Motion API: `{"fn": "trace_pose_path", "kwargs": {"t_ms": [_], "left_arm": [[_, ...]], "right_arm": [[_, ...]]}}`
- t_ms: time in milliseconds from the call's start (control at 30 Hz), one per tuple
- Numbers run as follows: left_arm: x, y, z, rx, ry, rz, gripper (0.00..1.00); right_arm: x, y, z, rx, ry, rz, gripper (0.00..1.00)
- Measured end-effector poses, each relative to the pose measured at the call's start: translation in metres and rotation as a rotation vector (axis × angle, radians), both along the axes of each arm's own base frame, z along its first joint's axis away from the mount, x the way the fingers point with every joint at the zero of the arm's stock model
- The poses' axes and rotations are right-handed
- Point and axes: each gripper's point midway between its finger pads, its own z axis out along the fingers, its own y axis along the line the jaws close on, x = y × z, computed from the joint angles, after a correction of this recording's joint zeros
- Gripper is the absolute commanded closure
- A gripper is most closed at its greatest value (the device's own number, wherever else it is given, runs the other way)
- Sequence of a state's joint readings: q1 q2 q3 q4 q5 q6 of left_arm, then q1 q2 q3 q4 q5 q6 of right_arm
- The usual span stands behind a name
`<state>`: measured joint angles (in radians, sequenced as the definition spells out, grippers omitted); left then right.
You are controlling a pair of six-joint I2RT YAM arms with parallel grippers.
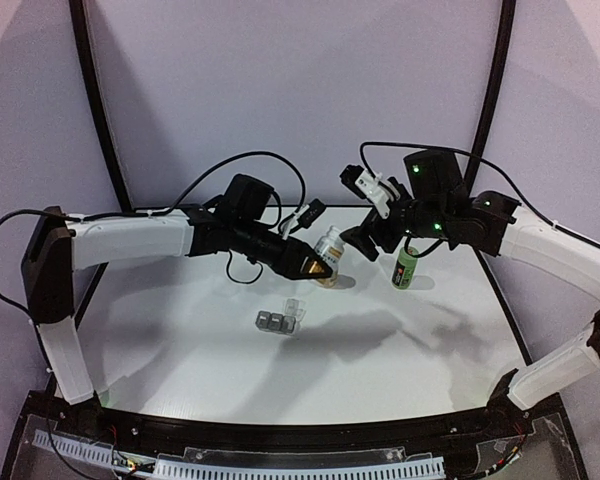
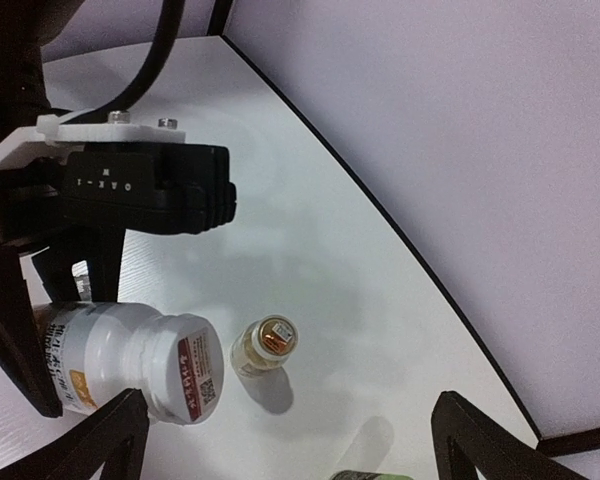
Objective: Sort the pills into containers
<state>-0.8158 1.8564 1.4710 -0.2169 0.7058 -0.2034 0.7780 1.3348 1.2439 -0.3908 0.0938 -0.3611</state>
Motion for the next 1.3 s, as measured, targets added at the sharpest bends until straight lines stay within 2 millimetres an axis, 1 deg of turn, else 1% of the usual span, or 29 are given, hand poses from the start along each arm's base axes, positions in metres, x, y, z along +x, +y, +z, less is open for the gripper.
{"fn": "trace_pose_path", "kwargs": {"t_ms": [267, 400, 467, 567, 733, 767, 800, 867, 933, 967, 1000, 1033, 1067, 1133, 1200, 1233, 1300], "left_arm": [[0.001, 0.003, 0.0, -0.001, 0.002, 0.005, 0.99], [0.004, 0.006, -0.005, 0.006, -0.004, 0.014, 0.99], [0.008, 0.009, -0.008, 0.011, -0.017, 0.026, 0.99], [0.018, 0.017, -0.012, 0.021, -0.057, 0.054, 0.99], [0.041, 0.029, -0.01, 0.036, -0.153, 0.095, 0.99], [0.039, 0.032, -0.01, 0.035, -0.166, 0.067, 0.99], [0.029, 0.033, -0.009, 0.029, -0.173, 0.013, 0.99], [-0.004, 0.026, 0.001, -0.005, -0.191, -0.116, 0.99], [-0.031, 0.019, 0.017, -0.057, -0.224, -0.216, 0.99], [-0.043, 0.017, 0.025, -0.083, -0.239, -0.256, 0.99], [-0.052, 0.016, 0.032, -0.105, -0.253, -0.286, 0.99], [-0.057, 0.016, 0.037, -0.12, -0.265, -0.303, 0.99], [-0.059, 0.017, 0.042, -0.135, -0.279, -0.314, 0.99], [-0.057, 0.019, 0.046, -0.156, -0.308, -0.315, 0.99], [-0.054, 0.02, 0.045, -0.168, -0.327, -0.309, 0.99], [-0.053, 0.02, 0.043, -0.173, -0.335, -0.307, 0.99], [-0.05, 0.021, 0.038, -0.181, -0.347, -0.299, 0.99]], "right_arm": [[0.007, 0.0, 0.001, -0.018, -0.004, -0.04, 0.02], [0.013, 0.001, -0.004, -0.053, -0.012, -0.071, 0.02], [0.017, 0.003, -0.007, -0.077, -0.025, -0.088, 0.03], [0.03, 0.01, -0.009, -0.113, -0.057, -0.102, 0.04], [0.052, 0.024, -0.002, -0.138, -0.102, -0.103, 0.09], [0.068, 0.014, 0.004, -0.152, -0.136, -0.167, 0.1], [0.091, -0.002, 0.014, -0.16, -0.178, -0.258, 0.1], [0.144, -0.054, 0.033, -0.17, -0.243, -0.472, 0.1], [0.186, -0.116, 0.047, -0.193, -0.292, -0.683, 0.08], [0.198, -0.138, 0.051, -0.209, -0.307, -0.75, 0.07], [0.205, -0.153, 0.054, -0.217, -0.318, -0.796, 0.06], [0.209, -0.161, 0.058, -0.222, -0.325, -0.818, 0.05], [0.21, -0.163, 0.06, -0.22, -0.329, -0.826, 0.03], [0.207, -0.156, 0.067, -0.191, -0.333, -0.809, 0.02], [0.2, -0.144, 0.073, -0.141, -0.318, -0.761, 0.01], [0.196, -0.14, 0.075, -0.119, -0.309, -0.741, 0.01], [0.181, -0.132, 0.081, -0.056, -0.28, -0.674, 0.01]]}}
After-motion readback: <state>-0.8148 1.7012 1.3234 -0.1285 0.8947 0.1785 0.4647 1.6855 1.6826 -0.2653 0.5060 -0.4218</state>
